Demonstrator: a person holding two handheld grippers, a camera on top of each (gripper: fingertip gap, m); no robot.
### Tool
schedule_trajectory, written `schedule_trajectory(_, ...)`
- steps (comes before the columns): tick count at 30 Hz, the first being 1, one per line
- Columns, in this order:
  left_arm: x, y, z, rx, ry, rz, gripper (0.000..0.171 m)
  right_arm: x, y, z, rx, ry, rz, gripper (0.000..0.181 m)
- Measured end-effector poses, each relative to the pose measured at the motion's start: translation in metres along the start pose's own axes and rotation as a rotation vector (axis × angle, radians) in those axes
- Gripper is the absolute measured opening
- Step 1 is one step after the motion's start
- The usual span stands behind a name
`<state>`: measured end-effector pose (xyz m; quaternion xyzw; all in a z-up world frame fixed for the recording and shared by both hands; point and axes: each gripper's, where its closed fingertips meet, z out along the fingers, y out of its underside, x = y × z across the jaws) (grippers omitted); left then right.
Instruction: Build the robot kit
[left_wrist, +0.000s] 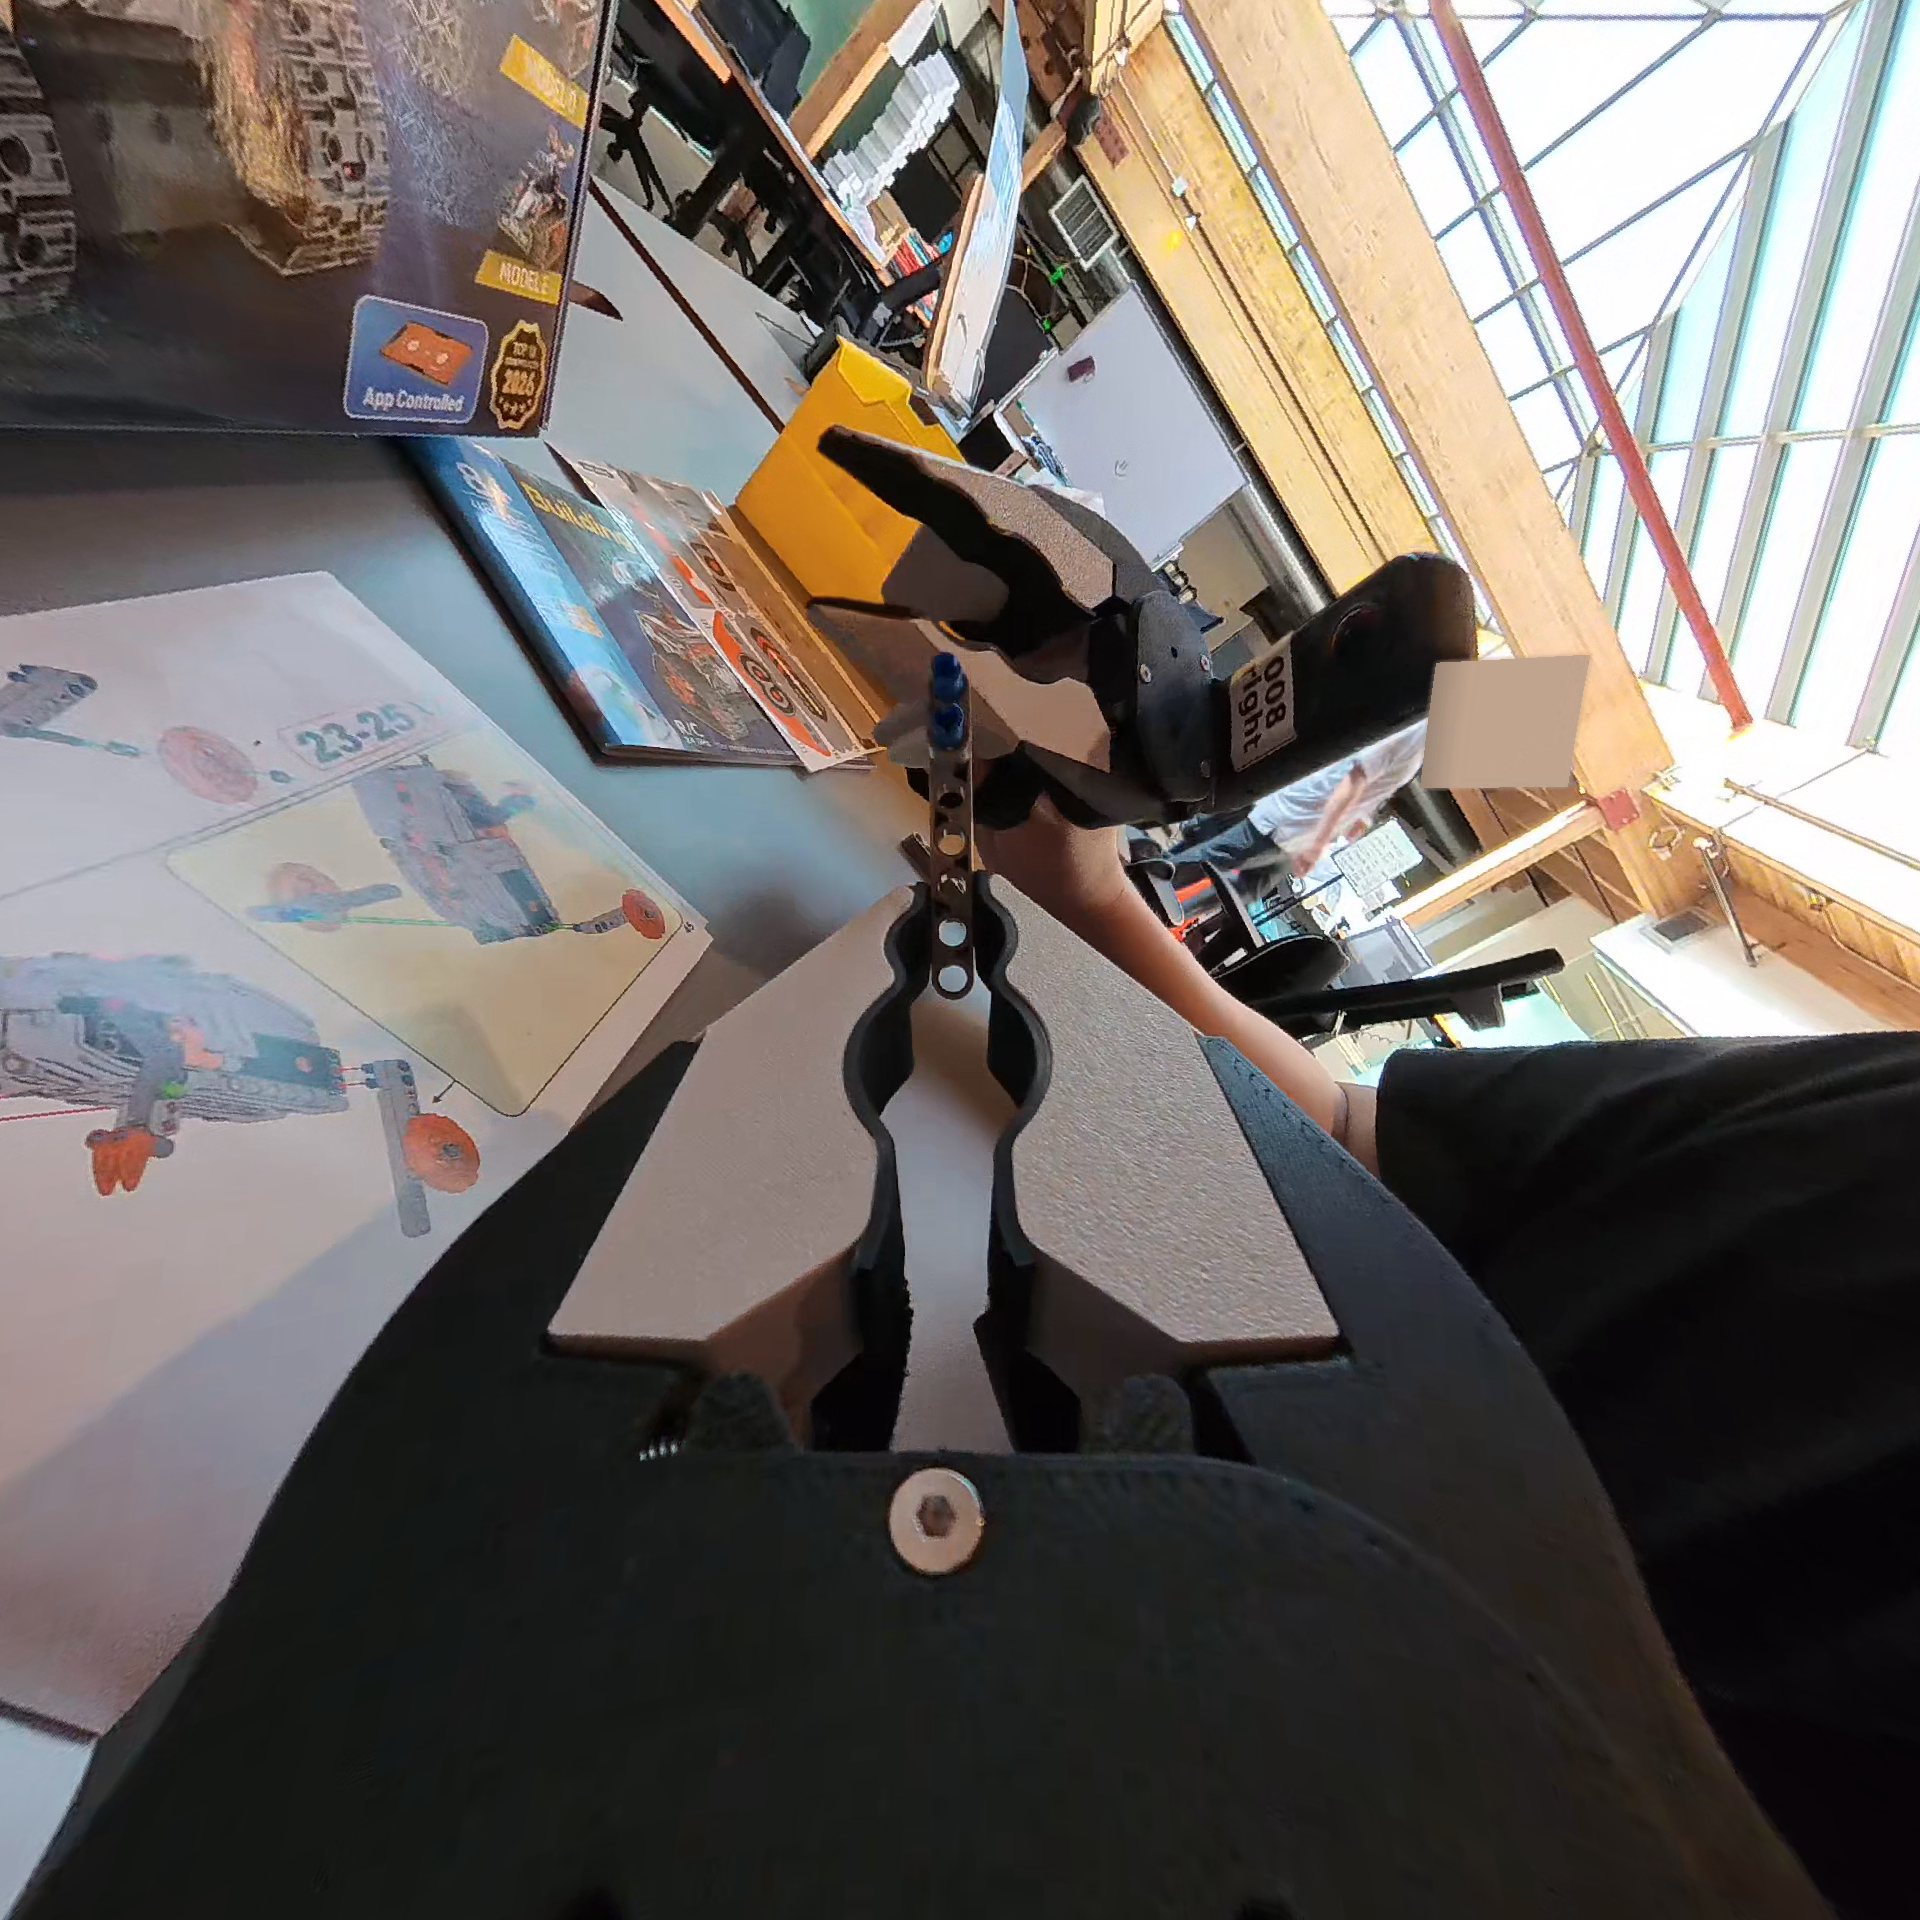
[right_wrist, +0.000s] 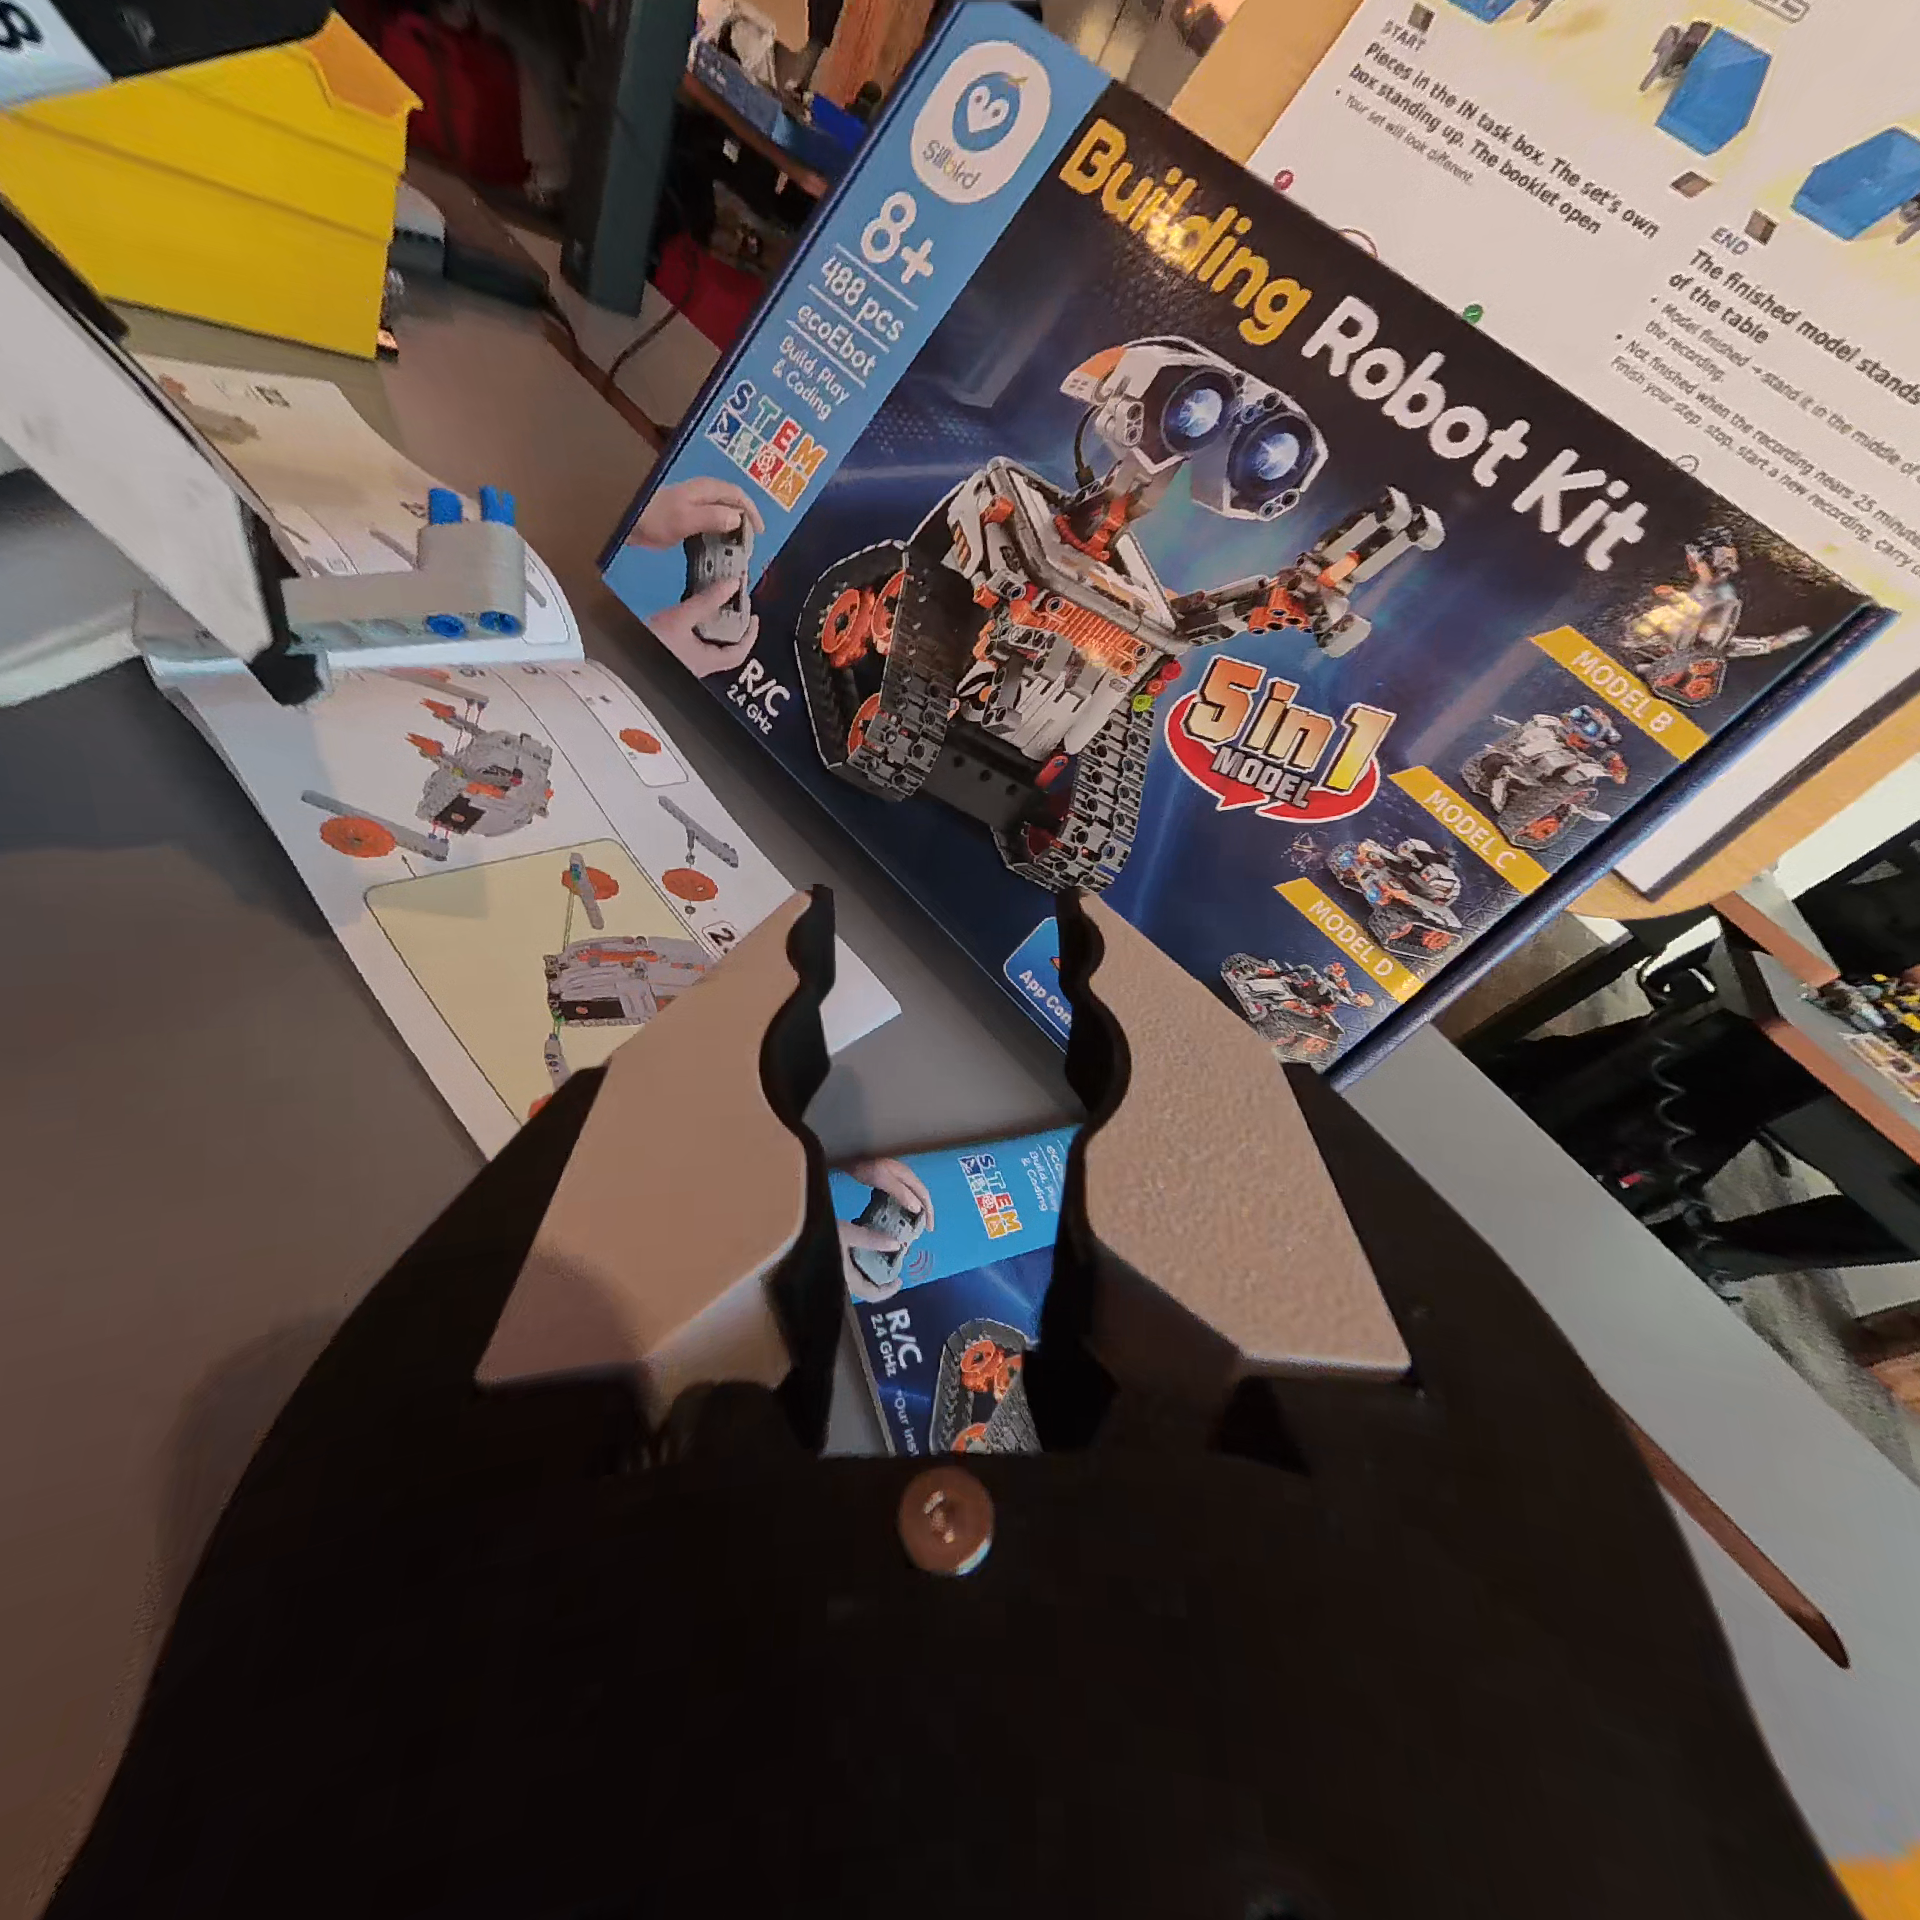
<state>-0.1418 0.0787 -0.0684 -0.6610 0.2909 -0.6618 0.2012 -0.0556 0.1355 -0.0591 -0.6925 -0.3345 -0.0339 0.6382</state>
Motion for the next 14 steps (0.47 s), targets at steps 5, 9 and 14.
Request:
schedule_trajectory(5,0.000,-0.001,0.000,0.006,0.009,-0.011,0.005,-0.005,0.000,-0.001,-0.010,-0.014,-0.054,0.024)
schedule_trajectory(9,0.001,0.000,0.001,0.001,0.014,-0.013,0.005,-0.012,-0.001,-0.003,-0.013,-0.047,-0.084,0.000)
schedule_trajectory(14,0.001,0.002,0.002,-0.008,0.024,-0.021,0.005,-0.018,0.005,0.000,-0.053,-0.063,-0.120,0.000)
